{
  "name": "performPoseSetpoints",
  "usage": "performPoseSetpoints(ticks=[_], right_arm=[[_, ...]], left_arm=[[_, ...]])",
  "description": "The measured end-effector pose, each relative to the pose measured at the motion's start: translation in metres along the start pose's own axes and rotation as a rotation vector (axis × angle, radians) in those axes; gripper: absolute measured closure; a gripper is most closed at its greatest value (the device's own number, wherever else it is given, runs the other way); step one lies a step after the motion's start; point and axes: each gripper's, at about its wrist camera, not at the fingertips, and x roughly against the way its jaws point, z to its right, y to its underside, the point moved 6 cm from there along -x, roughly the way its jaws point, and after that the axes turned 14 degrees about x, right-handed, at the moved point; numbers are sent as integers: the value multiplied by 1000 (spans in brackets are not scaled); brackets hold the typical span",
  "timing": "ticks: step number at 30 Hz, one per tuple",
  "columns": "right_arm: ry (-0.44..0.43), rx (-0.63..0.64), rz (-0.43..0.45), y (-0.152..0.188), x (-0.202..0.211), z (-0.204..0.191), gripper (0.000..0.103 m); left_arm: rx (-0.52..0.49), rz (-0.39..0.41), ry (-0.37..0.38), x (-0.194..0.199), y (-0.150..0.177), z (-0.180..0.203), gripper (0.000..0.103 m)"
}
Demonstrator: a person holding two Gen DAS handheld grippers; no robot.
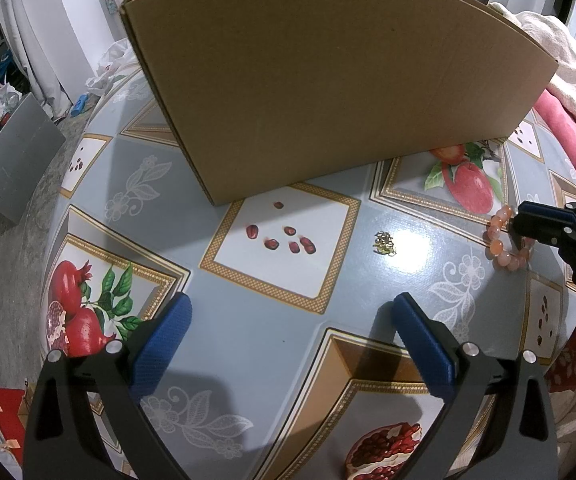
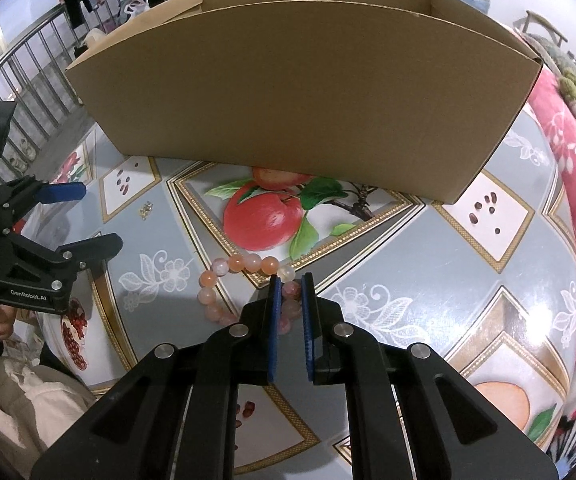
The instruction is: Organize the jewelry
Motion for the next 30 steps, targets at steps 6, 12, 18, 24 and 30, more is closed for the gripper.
performPoseSetpoints(ticks=[6,12,18,24,30], right_arm=[[1,2,1,2,3,0,94],[4,6,2,1,1,-2,94],[-18,-26,9,3,2,1,95],[-23,-29,10,2,2,6,95],[-22,-23,12,1,4,10,95]], left_arm=[[0,0,0,0,0,0,4],[0,1,0,0,1,0,4],[-1,1,0,0,0,1,4],[-1,1,0,0,1,1,4],[8,-1,-5,0,1,0,4]])
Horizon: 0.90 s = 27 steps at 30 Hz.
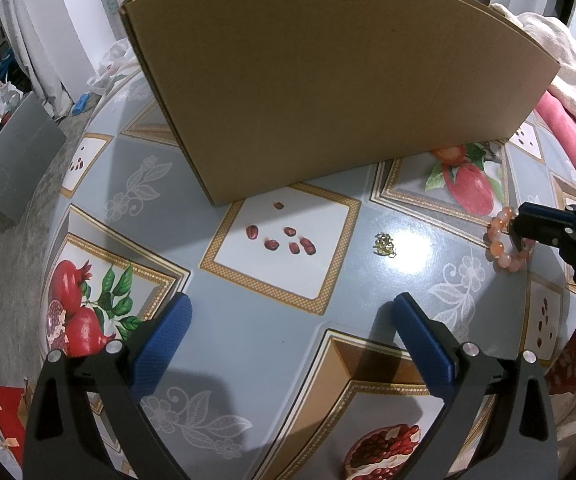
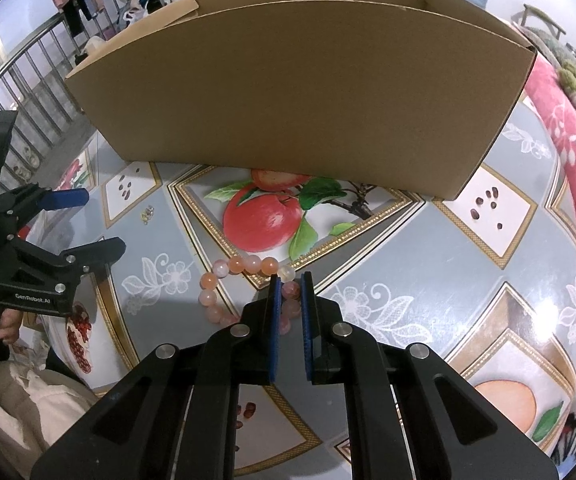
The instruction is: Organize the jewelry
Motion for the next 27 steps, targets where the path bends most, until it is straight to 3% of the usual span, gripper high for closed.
performPoseSetpoints(ticks=[27], right_arm=[[5,3,1,0,-2,-5,95]], left_arm=[[3,1,-1,-1,-1,0,4]])
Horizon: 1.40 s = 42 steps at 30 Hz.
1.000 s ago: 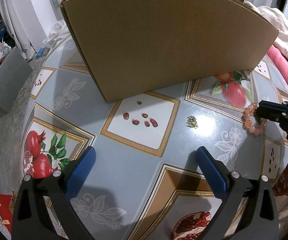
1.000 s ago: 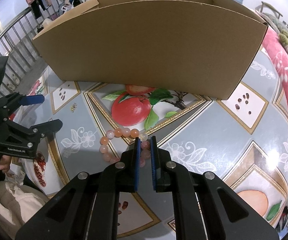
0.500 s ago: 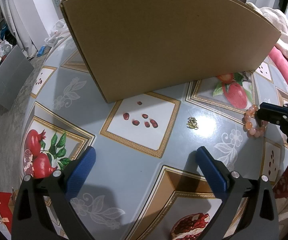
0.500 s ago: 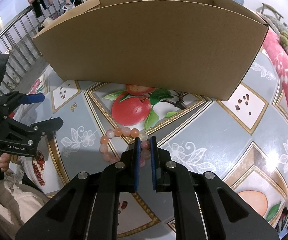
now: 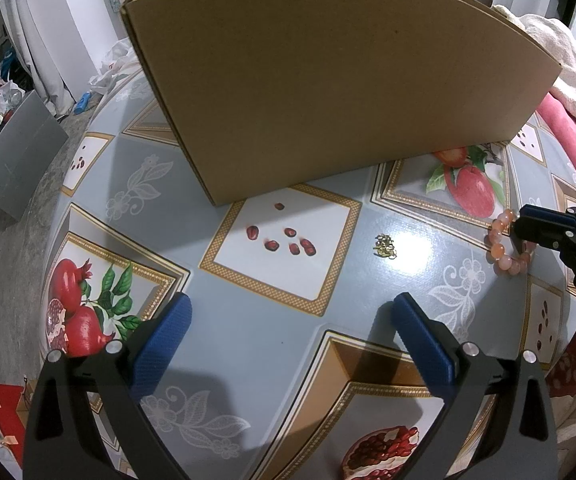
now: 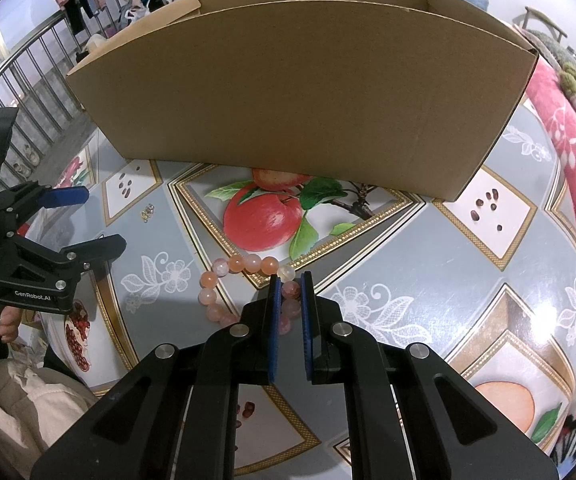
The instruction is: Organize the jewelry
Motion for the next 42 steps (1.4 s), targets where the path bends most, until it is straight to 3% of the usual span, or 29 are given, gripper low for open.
performPoseSetpoints(ticks=[33,40,42], right_arm=[[4,-3,2,-3,-2,-3,95],[-7,-15,17,0,-3,0,95],[-12,-17,21,3,-1,0,95]], left_arm=[[-23,32,20,1,-3,3,4],[-83,136,124,17,-10,26,8],[-100,156,143,19,-13,34,17]])
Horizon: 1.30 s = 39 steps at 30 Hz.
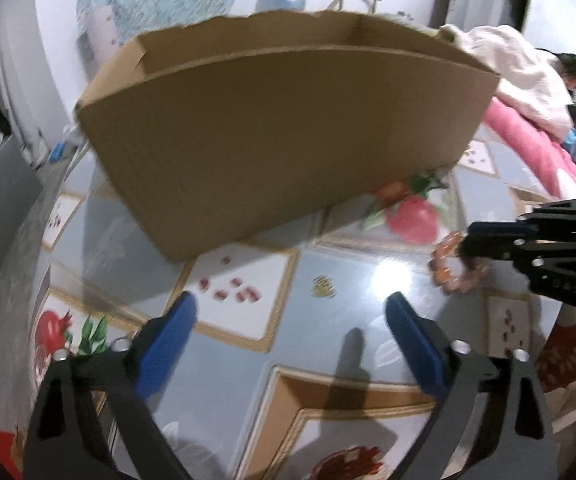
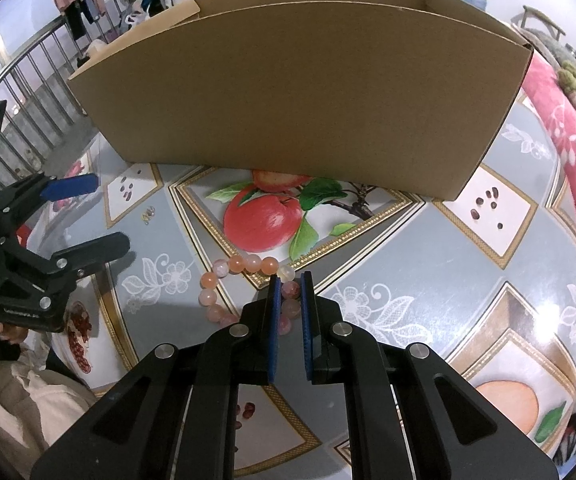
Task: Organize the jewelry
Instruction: 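Close the left tool on the gold charm while the right tool holds the bracelet, then lift the gold charm with the left tool while the right tool lifts the bracelet toward the box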
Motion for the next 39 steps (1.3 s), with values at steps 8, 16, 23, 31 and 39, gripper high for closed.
performPoseSetpoints(ticks=[8,16,23,31,39], right_arm=[[-21,-10,20,8,8,12,95],[-40,-18,38,13,12,18,95],[-52,-24,47,16,18,22,95],[-61,-38,45,14,19,20,96],[-70,-45,68,12,31,16,96]], left_arm=[[18,-15,43,-14,-12,9,58],[-13,-42,40,-21,-3,27,87],[-49,-33,15,-19,1,29,97],[-29,-15,54,-10,1,23,102],[43,30,109,15,-8,9,102]])
